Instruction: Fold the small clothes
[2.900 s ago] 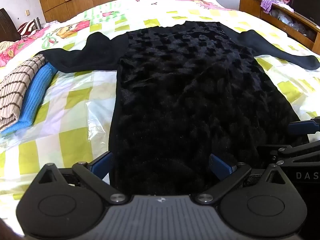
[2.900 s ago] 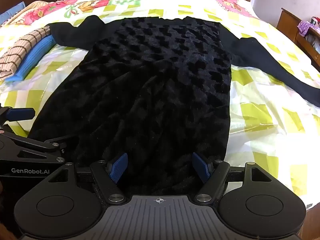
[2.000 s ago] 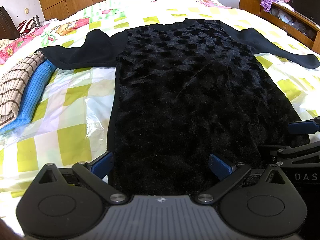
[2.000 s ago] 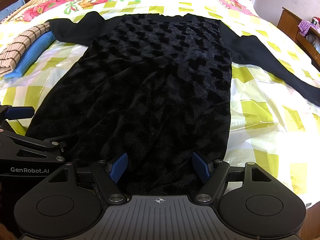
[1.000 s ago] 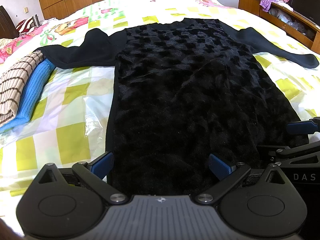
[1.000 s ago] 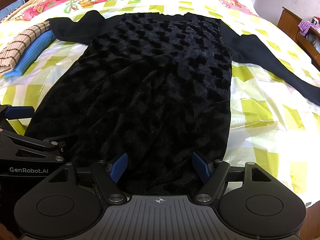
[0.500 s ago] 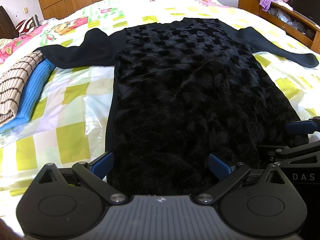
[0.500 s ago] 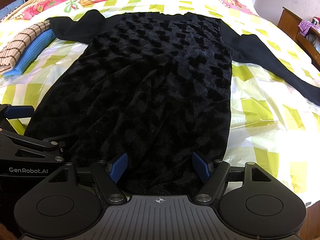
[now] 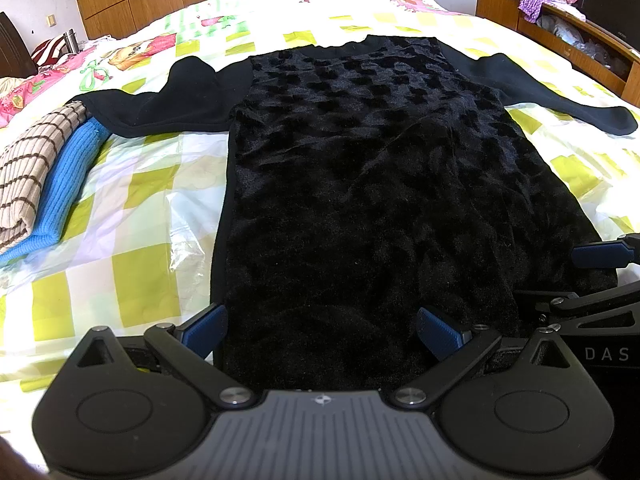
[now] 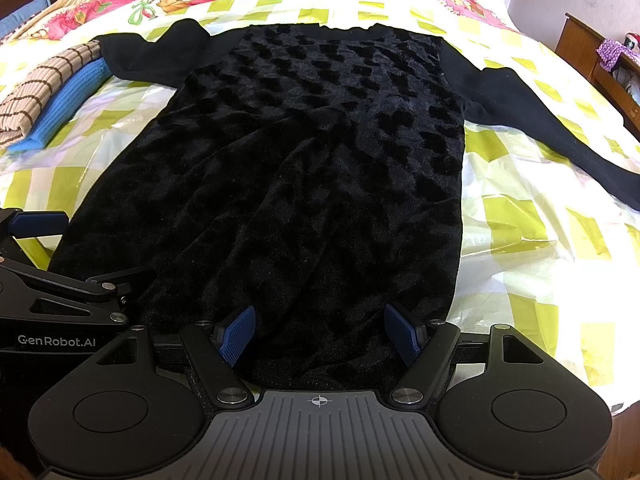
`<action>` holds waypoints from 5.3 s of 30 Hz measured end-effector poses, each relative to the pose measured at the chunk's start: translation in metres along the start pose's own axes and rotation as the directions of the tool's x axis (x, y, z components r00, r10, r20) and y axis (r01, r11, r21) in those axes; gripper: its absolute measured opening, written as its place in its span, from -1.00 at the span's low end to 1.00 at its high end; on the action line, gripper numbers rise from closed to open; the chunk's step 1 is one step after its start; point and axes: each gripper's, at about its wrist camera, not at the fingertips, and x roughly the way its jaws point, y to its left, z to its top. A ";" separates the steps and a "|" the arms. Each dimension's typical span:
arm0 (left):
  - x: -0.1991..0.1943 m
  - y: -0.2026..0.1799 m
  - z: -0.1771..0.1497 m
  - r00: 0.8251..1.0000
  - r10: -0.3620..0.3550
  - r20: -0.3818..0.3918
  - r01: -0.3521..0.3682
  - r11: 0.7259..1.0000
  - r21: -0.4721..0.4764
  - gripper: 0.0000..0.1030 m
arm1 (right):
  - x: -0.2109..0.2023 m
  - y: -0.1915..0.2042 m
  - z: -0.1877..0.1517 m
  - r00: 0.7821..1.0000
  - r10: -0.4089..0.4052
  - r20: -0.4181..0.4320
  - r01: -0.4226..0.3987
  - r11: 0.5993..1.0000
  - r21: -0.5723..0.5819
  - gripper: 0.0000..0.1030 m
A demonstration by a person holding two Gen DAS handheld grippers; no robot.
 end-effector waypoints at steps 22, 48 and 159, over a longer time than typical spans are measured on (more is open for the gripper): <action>-0.007 0.038 0.001 1.000 0.006 -0.003 -0.006 1.000 -0.024 1.00 | -0.016 -0.054 0.010 1.000 -0.008 -0.005 0.008 0.998 0.054 0.41; 0.035 0.062 0.013 0.961 -0.188 -0.205 0.191 0.982 -0.005 0.64 | 0.012 -0.082 0.043 0.947 0.212 -0.242 -0.195 0.976 0.092 0.00; 0.029 0.160 0.133 0.919 -0.373 0.123 0.388 0.913 -0.126 -0.27 | -0.040 -0.098 0.072 0.927 0.375 0.000 -0.343 0.848 -0.404 -0.80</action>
